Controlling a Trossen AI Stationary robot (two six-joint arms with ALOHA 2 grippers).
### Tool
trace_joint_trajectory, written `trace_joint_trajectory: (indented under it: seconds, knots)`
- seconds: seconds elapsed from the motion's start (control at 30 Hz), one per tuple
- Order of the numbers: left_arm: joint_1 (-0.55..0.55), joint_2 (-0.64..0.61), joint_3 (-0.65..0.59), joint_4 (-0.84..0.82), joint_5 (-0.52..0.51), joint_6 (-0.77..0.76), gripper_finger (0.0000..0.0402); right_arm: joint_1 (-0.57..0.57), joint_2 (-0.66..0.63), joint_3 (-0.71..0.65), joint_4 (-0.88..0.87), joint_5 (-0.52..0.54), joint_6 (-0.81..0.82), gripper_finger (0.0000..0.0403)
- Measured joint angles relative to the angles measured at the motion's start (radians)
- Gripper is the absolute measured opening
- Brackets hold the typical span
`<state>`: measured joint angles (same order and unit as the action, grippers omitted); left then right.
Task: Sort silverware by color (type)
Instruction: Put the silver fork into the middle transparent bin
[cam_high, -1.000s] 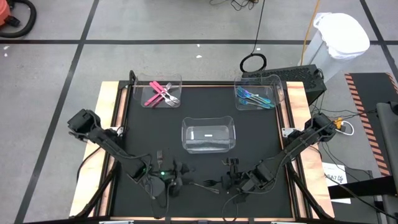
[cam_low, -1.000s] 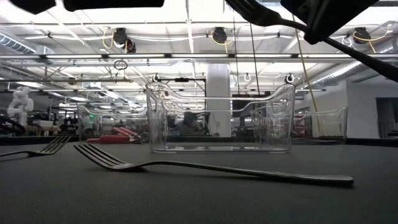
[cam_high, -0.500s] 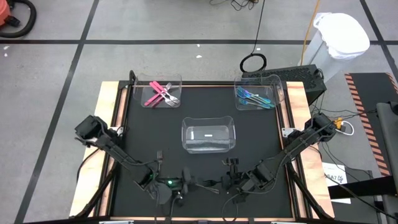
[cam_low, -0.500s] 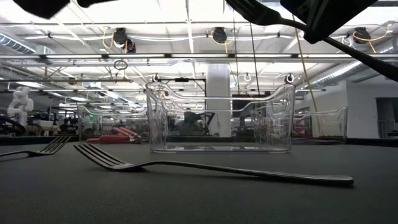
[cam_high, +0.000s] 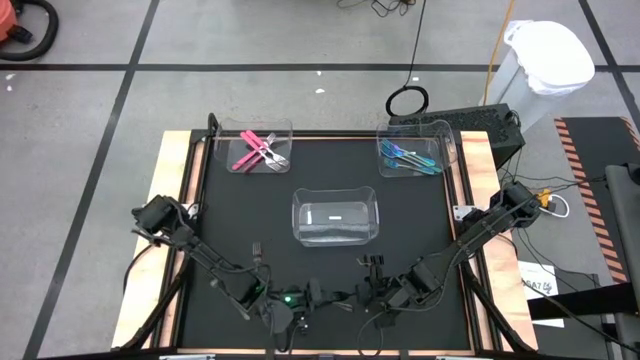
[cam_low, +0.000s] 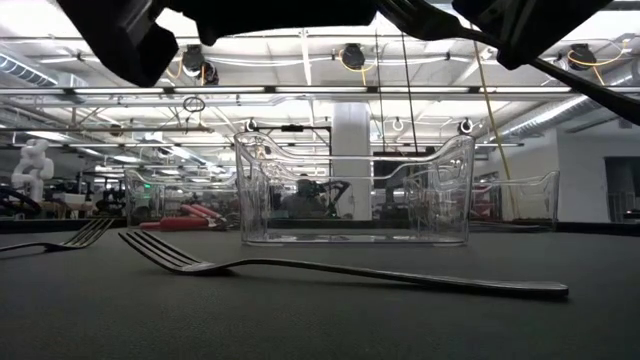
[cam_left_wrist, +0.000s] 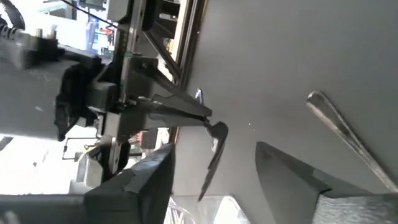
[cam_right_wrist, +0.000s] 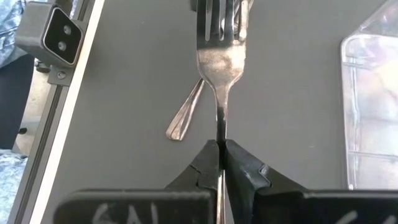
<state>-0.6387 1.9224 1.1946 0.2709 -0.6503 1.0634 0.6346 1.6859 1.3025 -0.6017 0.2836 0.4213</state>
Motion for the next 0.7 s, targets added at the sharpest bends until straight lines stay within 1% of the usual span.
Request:
trace_joint_trajectory:
  seconds: [0.13, 0.5, 0.57, 0.7]
  knots:
    - [0.005, 0.0, 0.001, -0.024, -0.004, 0.001, 0.0176, 0.0, 0.0, 0.0, 0.0, 0.0, 0.0, 0.0008]
    - [0.01, 0.0, 0.0, -0.04, -0.003, -0.007, 0.002, 0.0, 0.0, 0.0, -0.001, 0.001, 0.0, 0.0009]
    - [0.014, 0.0, 0.0, -0.046, 0.002, -0.007, 0.0008, 0.0, -0.001, 0.0, 0.0, 0.002, -0.001, 0.0009]
    - [0.016, 0.001, 0.0, -0.052, 0.004, -0.007, 0.0009, 0.0, -0.002, 0.0, -0.001, 0.006, -0.001, 0.0017]
